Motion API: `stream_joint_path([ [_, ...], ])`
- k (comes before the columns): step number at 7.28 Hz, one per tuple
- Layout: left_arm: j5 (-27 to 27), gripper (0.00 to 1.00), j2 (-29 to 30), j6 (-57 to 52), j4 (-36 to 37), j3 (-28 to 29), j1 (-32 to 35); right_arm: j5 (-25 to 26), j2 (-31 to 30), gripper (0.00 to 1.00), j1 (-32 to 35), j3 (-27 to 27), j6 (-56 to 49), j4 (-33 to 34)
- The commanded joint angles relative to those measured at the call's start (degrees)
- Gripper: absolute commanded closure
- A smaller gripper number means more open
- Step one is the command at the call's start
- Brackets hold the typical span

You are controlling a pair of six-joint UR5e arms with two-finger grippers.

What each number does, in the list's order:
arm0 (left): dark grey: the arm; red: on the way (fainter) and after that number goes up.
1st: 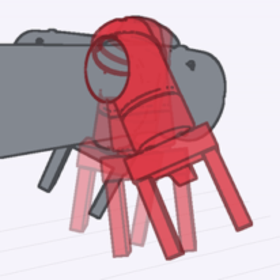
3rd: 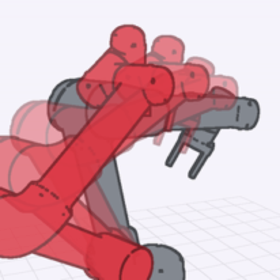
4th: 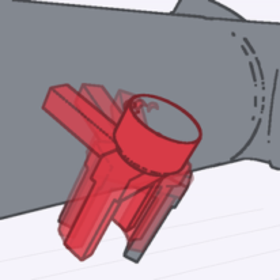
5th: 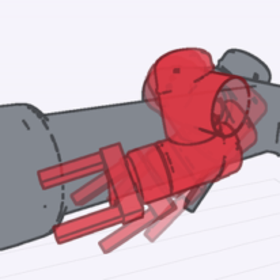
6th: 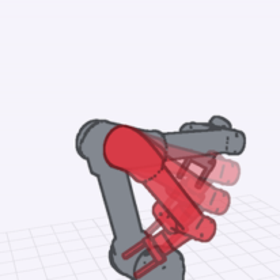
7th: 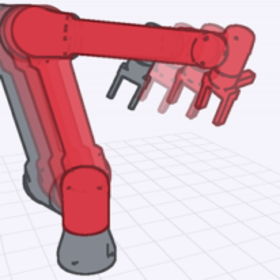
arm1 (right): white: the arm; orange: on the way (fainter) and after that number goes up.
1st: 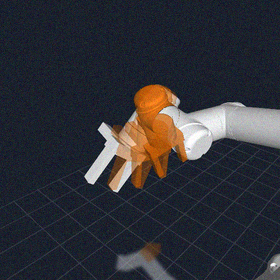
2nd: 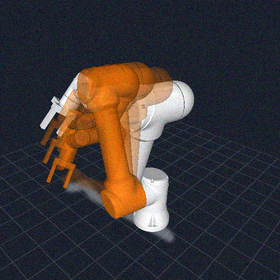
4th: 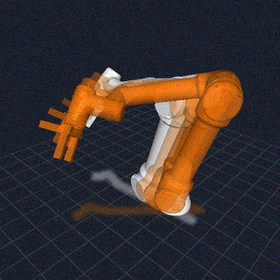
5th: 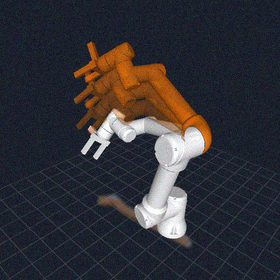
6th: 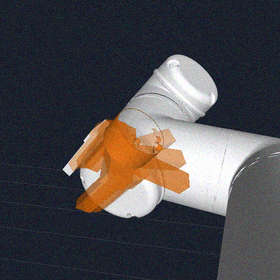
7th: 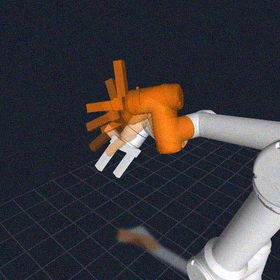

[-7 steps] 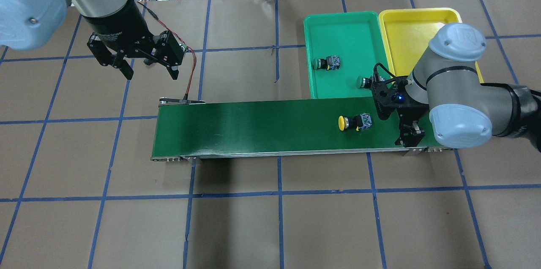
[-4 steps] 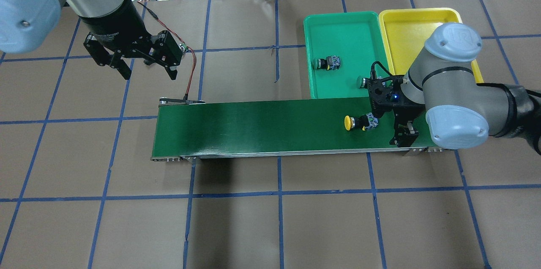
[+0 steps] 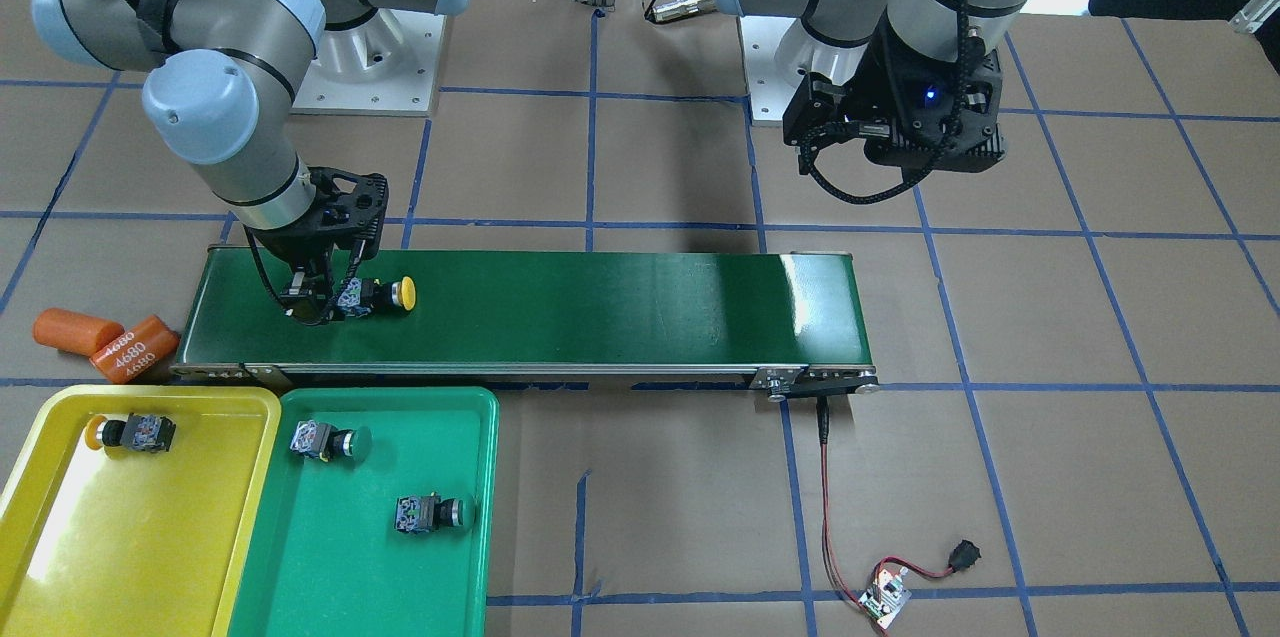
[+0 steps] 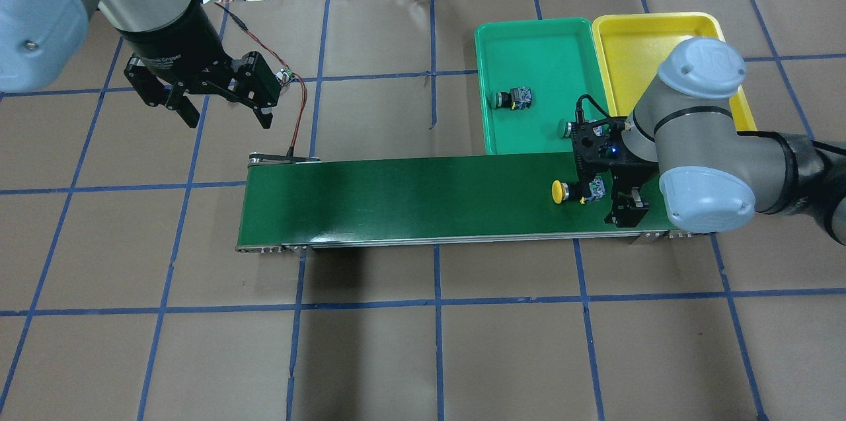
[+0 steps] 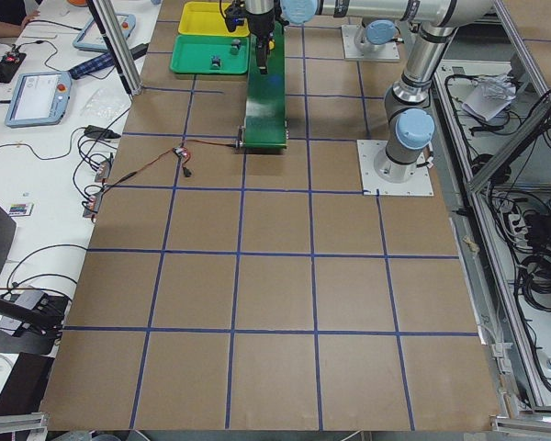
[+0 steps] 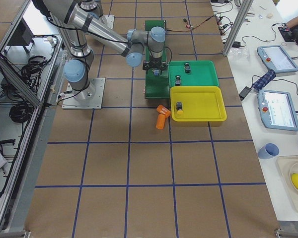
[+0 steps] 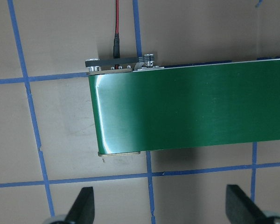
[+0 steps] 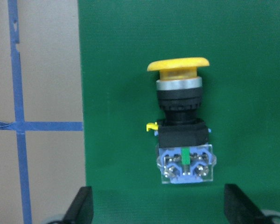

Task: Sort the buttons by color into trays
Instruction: 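Lower the yellow-capped button into the yellow tray and open the right gripper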

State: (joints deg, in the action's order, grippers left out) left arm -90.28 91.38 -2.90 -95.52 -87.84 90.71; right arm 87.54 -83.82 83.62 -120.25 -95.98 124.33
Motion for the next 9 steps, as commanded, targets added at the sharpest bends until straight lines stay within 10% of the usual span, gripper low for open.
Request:
stream_joint_path([
  [1, 0.1, 0.00, 1.1, 1.0, -0.2, -0.7, -0.1, 0.1, 0.1, 0.23, 0.1, 0.1, -0.1, 0.0],
  [4, 0.4, 0.00, 2.3, -0.8, 0.1, 0.4, -1.1, 1.1, 0.3, 0.98, 0.0, 1.5, -0.3, 0.1],
  [9, 0.8, 0.00, -0.1, -2.9, 0.3, 0.1, -0.4, 1.1, 10.0, 1.00, -1.9, 16.9, 0.5, -0.3],
])
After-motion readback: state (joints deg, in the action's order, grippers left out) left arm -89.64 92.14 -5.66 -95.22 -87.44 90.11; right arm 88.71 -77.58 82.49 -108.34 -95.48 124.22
